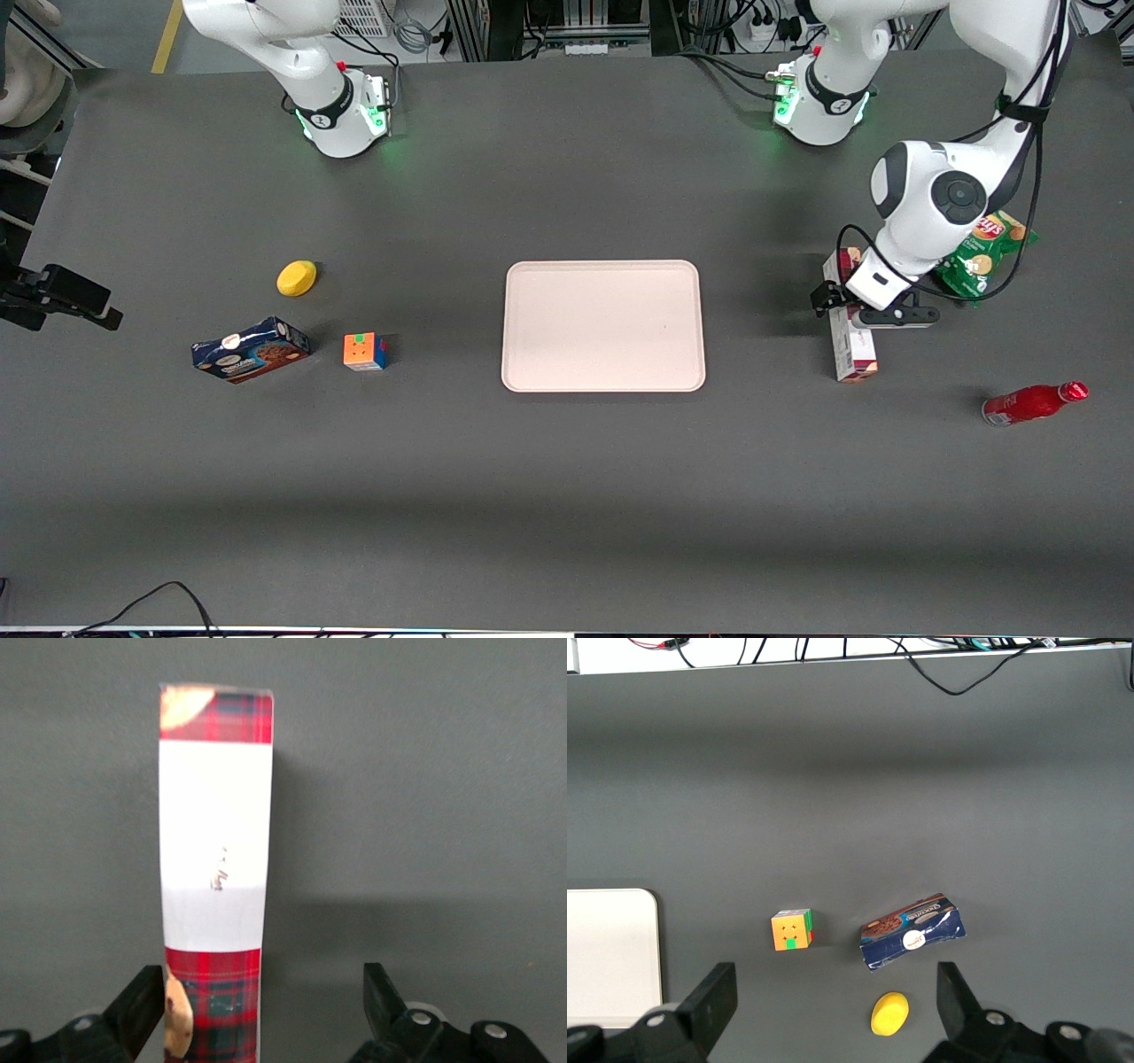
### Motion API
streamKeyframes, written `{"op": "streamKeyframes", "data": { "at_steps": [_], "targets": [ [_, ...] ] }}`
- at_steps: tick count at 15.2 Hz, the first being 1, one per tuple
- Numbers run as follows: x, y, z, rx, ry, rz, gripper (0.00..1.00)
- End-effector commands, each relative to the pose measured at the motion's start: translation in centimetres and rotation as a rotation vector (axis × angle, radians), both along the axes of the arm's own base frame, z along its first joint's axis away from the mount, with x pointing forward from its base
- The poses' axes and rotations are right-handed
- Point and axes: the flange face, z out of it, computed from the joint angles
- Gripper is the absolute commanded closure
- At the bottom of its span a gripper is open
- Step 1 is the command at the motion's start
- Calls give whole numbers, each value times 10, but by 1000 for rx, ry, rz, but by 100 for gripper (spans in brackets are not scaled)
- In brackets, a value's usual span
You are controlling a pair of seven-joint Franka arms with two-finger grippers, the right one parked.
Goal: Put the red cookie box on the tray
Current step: 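Lower the open left gripper around the cookie box and close it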
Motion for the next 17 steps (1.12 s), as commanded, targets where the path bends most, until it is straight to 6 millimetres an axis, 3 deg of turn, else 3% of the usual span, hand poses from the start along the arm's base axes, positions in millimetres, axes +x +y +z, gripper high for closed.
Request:
{"op": "streamKeyframes", "data": {
  "at_steps": [1,2,5,7,13,17],
  "targets": [
    [-4,0,-4,4,-11,-12,0],
    [-4,0,-5,6,-10,-17,2],
    [-4,7,-5,16,-8,-19,47],
    [-2,11,-4,22,-10,-33,66],
    [3,19,-3,26,-11,-36,98],
    [14,20,11,29,-10,-30,100]
  ]
}}
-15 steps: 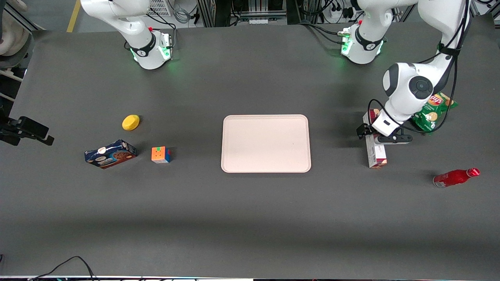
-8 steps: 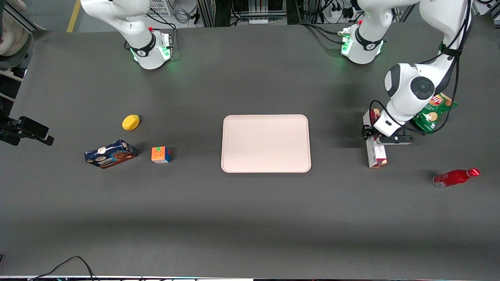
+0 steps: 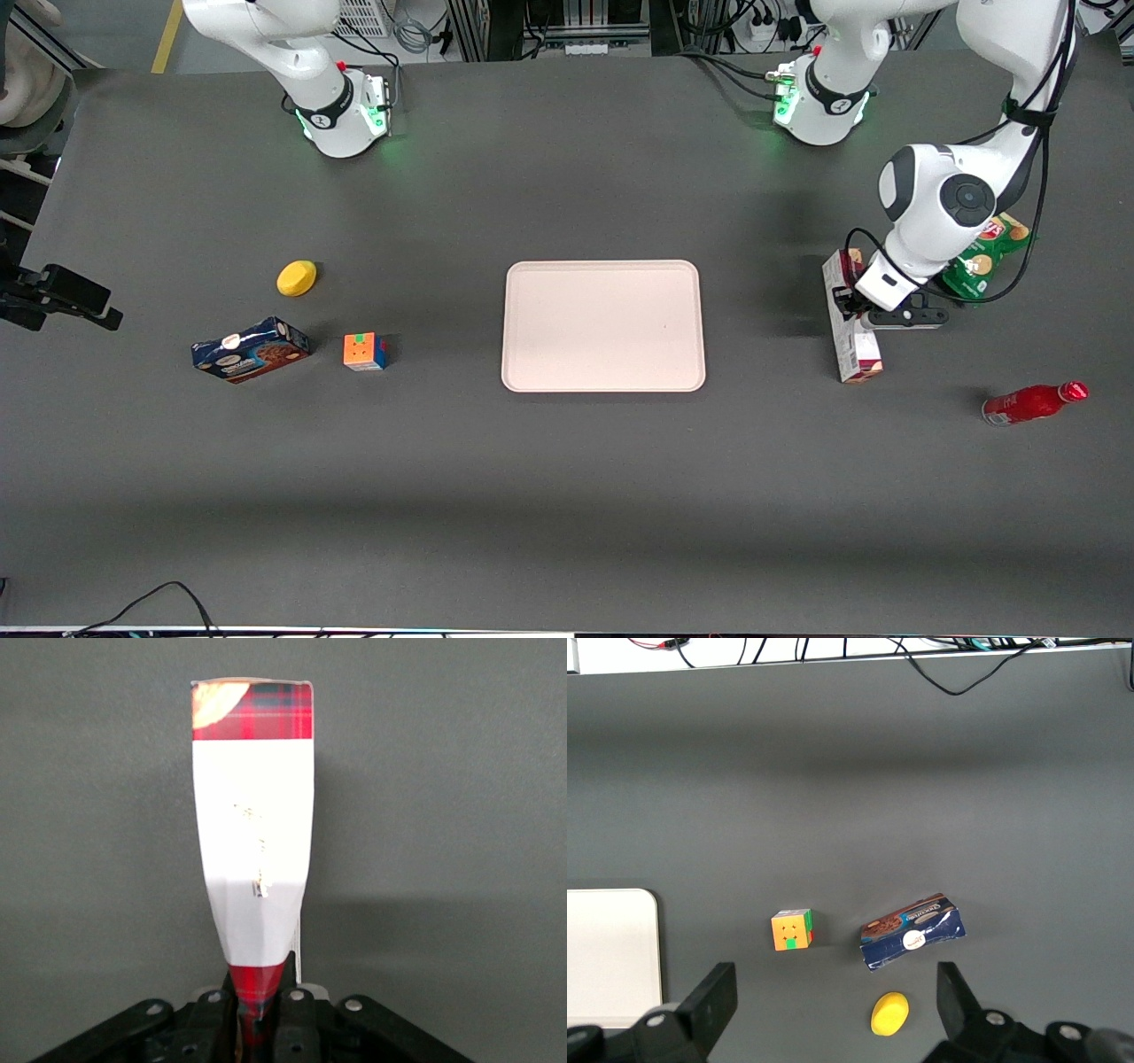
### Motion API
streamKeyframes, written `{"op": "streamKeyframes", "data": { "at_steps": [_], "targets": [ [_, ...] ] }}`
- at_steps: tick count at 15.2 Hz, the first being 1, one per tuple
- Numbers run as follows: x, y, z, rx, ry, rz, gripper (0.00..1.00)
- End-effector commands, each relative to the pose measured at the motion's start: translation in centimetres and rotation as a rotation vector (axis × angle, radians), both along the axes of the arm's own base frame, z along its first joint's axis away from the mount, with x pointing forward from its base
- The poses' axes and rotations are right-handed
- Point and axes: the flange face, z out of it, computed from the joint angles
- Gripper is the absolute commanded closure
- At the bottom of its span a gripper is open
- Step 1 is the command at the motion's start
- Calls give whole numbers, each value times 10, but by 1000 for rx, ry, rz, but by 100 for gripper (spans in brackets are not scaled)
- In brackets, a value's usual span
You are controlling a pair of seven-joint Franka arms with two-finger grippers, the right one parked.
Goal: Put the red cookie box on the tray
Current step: 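Lower the open left gripper around the cookie box and close it, then lift the held cookie box and carry it over the white tray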
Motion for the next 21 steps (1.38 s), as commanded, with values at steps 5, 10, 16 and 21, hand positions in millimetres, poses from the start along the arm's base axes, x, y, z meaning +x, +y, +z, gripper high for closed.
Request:
{"op": "streamKeyframes", "data": {
  "at_steps": [5,10,16,21],
  "targets": [
    [50,-13,99,30,61,-20,100],
    [83,-62,199,28,139,-21,100],
    [70,-169,264,7,136,-4,100],
    [51,-253,235,-42,121,40,100]
  ]
}}
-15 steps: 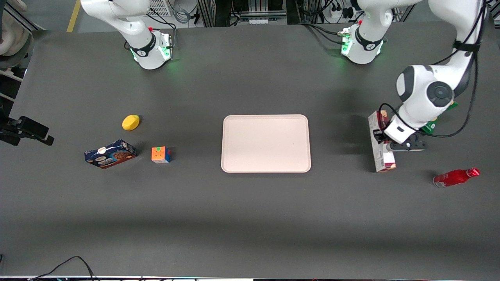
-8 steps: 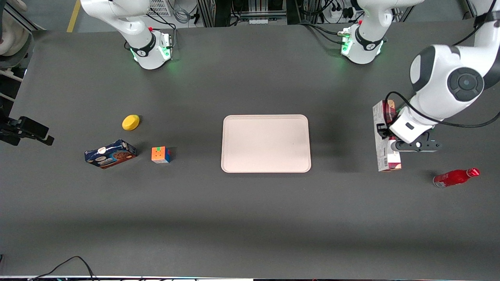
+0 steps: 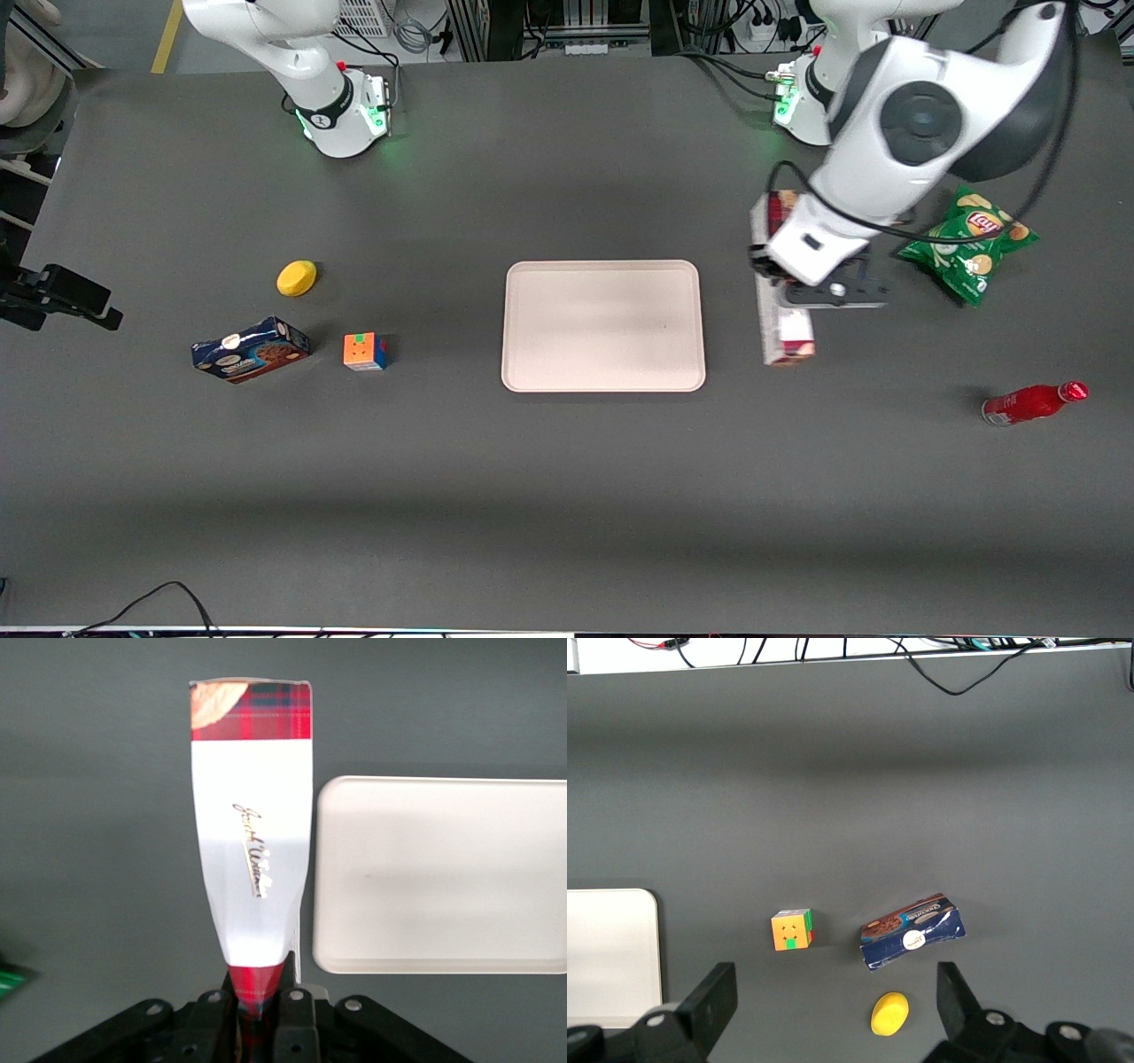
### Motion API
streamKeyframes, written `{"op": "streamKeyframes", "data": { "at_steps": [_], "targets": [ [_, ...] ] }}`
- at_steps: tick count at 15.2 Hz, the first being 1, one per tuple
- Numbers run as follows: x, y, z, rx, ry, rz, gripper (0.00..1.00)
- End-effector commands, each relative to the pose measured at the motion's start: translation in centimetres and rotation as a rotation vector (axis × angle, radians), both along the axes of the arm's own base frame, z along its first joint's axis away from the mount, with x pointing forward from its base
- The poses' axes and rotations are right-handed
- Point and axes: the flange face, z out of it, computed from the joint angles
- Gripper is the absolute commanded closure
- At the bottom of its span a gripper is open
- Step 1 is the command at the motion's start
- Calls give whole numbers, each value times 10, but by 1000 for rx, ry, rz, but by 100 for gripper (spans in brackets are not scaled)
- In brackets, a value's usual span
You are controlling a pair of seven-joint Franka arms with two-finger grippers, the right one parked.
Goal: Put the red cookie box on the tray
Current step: 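Lift the held cookie box and carry it over the white tray, then lower the cookie box upright onto the tray and open the left gripper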
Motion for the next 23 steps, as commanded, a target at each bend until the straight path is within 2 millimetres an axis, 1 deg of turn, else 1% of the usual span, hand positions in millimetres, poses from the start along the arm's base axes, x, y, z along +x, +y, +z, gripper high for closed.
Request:
{"op": "streamKeyframes", "data": {
  "at_steps": [1,3,5,6,8,10,13,16,19,23],
  "targets": [
    [-4,-43,-28,-38,-8,23,100],
    [-17,-53,-65,-28,-21,7,100],
    [-30,-52,-100,-21,-47,15,100],
    [-39,-58,-118,-29,-46,23,100],
    [-50,-62,-149,-51,-43,68,100],
    [-60,-76,-172,-80,-45,81,100],
    [-71,-95,-192,-63,-58,67,100],
    [-77,-104,-211,-47,-78,27,100],
    [-76,-104,-221,-55,-76,24,100],
    [-67,-99,-227,-70,-98,26,100]
  ]
}}
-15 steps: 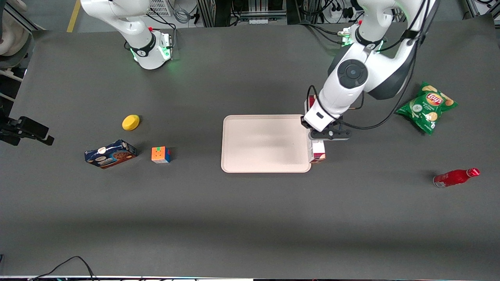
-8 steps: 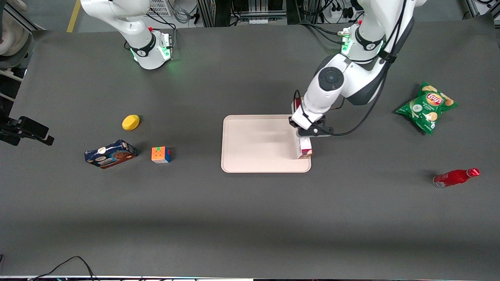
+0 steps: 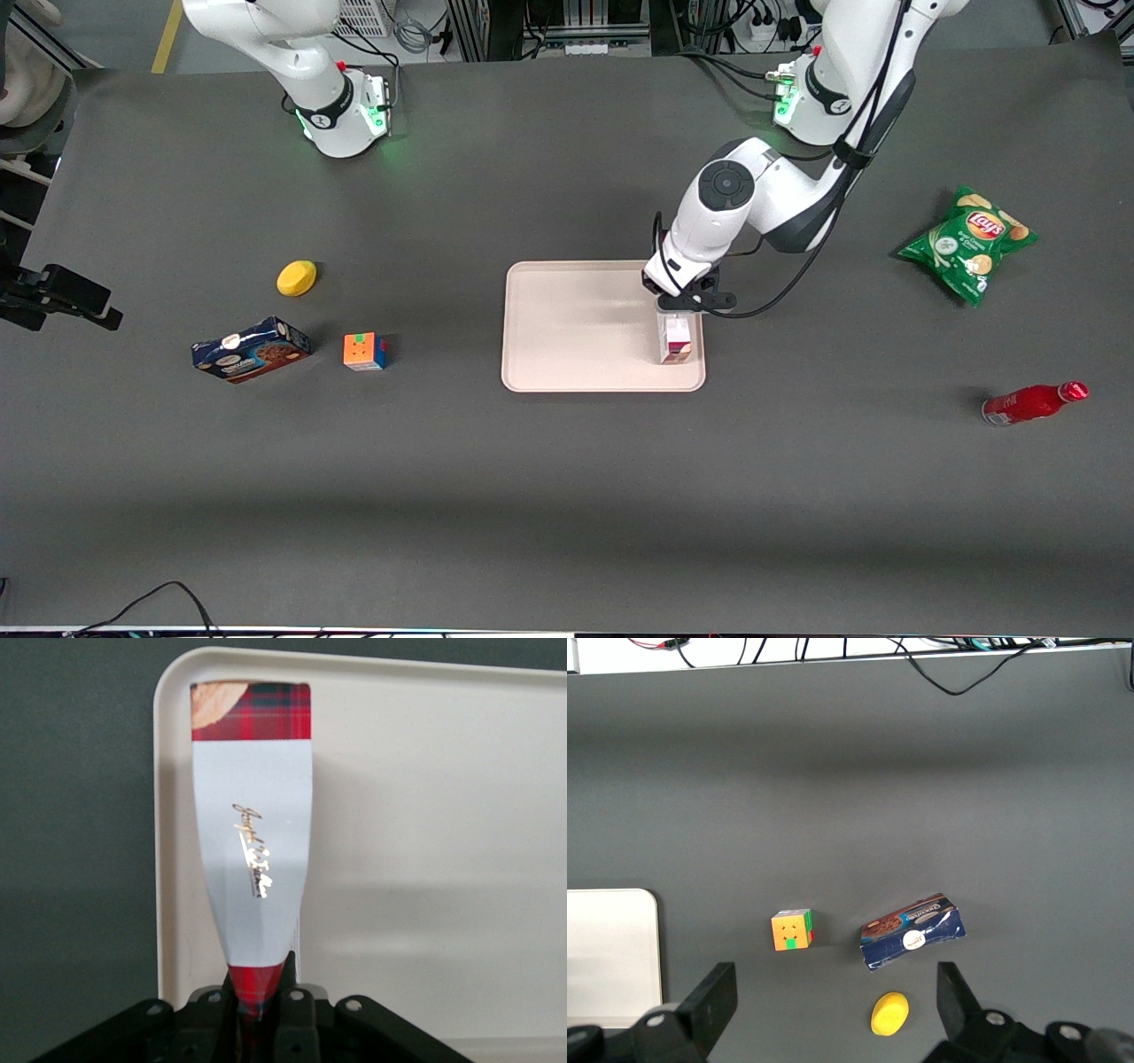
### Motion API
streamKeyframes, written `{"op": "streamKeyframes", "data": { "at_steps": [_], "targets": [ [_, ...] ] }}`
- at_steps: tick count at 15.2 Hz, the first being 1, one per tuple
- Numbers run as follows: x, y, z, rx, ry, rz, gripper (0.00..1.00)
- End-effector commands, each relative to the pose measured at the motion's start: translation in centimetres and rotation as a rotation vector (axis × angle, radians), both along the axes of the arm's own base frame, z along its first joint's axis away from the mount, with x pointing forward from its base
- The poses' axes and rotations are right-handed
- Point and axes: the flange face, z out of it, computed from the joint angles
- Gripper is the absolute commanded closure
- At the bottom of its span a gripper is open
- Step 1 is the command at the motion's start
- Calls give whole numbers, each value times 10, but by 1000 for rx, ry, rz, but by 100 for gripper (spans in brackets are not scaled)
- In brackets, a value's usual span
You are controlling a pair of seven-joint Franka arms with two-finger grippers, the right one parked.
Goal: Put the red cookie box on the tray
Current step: 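Lower the cookie box upright onto the tray and open the left gripper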
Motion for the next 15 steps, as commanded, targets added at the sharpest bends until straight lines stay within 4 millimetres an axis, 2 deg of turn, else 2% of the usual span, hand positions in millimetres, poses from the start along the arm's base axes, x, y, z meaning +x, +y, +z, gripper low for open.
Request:
{"op": "streamKeyframes", "data": {
  "at_steps": [1,13,14,15],
  "targets": [
    [9,2,-1,0,-38,6,100],
    [20,11,-7,-5,-56,11,100],
    [22,11,-7,-5,-57,13,94],
    [24,11,-6,-9,-60,16,63]
  ]
}}
